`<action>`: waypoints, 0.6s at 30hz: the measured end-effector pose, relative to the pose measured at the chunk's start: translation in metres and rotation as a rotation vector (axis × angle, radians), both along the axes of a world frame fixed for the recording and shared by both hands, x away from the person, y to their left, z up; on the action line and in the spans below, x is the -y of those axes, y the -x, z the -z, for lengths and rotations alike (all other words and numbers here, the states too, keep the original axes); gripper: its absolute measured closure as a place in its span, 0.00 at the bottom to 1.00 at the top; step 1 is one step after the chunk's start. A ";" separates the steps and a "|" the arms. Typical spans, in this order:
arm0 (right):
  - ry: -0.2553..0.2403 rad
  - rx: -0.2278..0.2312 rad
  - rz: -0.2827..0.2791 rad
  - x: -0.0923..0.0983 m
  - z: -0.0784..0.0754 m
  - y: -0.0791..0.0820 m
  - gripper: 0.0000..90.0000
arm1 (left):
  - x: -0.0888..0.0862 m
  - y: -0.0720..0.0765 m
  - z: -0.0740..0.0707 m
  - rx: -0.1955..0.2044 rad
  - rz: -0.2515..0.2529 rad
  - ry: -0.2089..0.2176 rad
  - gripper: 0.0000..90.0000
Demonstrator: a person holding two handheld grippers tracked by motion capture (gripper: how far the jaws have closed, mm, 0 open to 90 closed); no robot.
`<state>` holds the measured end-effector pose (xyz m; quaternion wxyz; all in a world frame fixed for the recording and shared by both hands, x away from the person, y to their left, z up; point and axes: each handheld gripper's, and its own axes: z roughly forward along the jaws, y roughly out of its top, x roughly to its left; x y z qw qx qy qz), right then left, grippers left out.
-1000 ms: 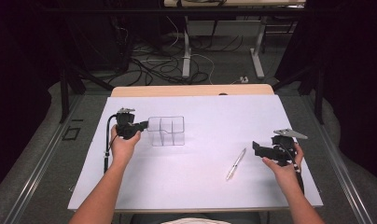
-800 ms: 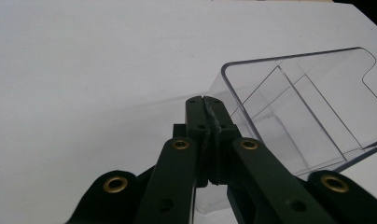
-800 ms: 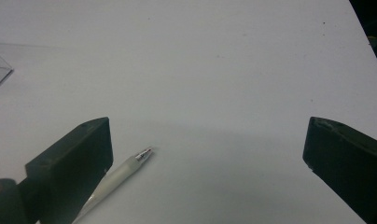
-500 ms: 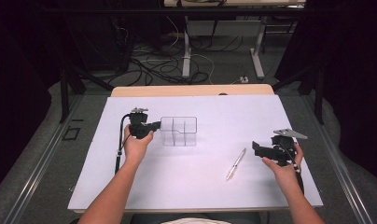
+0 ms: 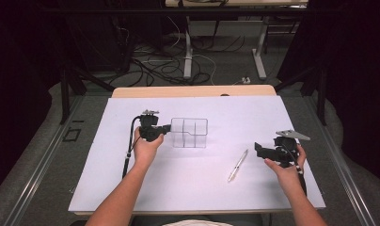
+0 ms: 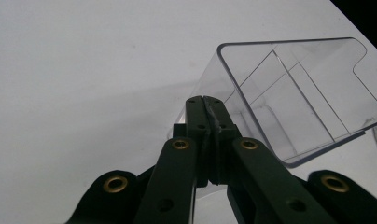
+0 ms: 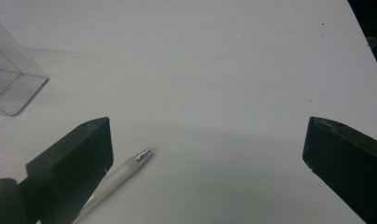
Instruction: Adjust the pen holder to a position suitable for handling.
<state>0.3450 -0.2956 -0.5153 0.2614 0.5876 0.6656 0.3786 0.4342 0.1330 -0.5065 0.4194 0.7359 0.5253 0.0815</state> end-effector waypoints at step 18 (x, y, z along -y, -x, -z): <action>0.002 0.000 0.003 0.000 -0.001 0.000 0.02 | 0.008 0.012 0.002 -0.036 0.041 -0.016 1.00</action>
